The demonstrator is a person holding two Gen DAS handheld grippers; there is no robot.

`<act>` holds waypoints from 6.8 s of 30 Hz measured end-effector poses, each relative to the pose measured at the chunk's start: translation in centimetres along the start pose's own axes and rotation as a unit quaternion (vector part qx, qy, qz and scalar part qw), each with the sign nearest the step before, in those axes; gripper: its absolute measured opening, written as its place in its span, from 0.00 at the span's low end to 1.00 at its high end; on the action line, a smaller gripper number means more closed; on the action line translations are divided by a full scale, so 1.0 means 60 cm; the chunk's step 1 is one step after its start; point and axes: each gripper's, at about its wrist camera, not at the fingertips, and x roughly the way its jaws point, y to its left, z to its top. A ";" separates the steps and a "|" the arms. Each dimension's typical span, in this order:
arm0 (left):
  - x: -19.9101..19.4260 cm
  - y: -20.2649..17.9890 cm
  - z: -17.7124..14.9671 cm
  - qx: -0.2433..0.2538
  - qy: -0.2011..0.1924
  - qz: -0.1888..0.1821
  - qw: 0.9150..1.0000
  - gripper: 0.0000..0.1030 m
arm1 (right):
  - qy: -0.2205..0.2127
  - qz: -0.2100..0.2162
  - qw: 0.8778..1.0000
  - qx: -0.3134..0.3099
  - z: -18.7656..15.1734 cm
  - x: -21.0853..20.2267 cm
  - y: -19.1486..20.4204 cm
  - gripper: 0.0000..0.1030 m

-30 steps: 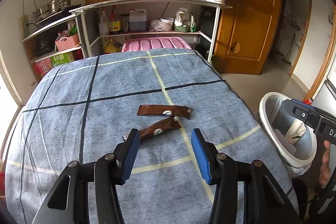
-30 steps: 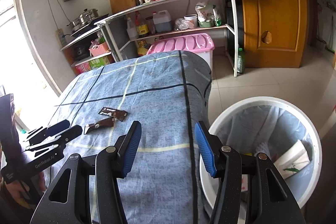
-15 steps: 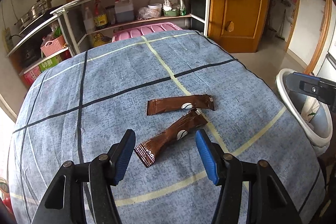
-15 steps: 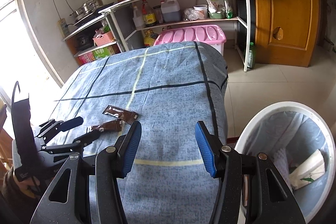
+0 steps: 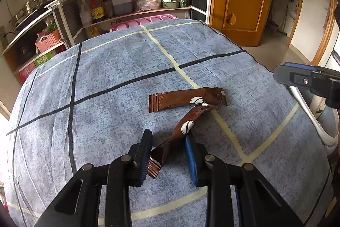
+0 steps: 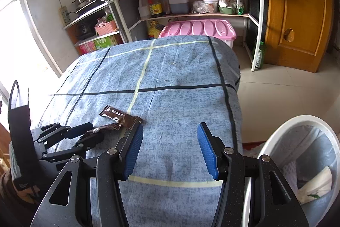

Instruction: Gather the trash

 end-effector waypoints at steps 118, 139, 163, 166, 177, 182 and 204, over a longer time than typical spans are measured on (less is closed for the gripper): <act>-0.038 -0.483 0.029 0.086 -0.004 -0.149 0.985 0.15 | -0.011 -0.125 0.983 0.136 -0.191 -0.202 -0.344 0.21; -0.136 -0.431 -0.008 0.059 -0.085 -0.072 0.992 0.37 | -0.088 -0.151 0.975 0.136 -0.213 -0.280 -0.276 0.45; -0.260 -0.367 -0.122 0.012 -0.153 -0.009 0.988 0.37 | -0.158 -0.178 0.967 0.097 -0.289 -0.347 -0.129 0.48; -0.269 -0.363 -0.132 0.010 -0.160 -0.003 0.987 0.38 | -0.160 -0.174 0.967 0.099 -0.295 -0.350 -0.123 0.48; -0.269 -0.354 -0.137 0.004 -0.156 0.002 0.988 0.38 | -0.166 -0.173 0.966 0.092 -0.295 -0.356 -0.108 0.48; -0.267 -0.353 -0.138 0.003 -0.152 0.003 0.988 0.38 | -0.167 -0.172 0.967 0.091 -0.295 -0.356 -0.103 0.48; -0.260 -0.351 -0.140 0.005 -0.148 0.004 0.989 0.38 | -0.167 -0.170 0.967 0.094 -0.298 -0.356 -0.104 0.48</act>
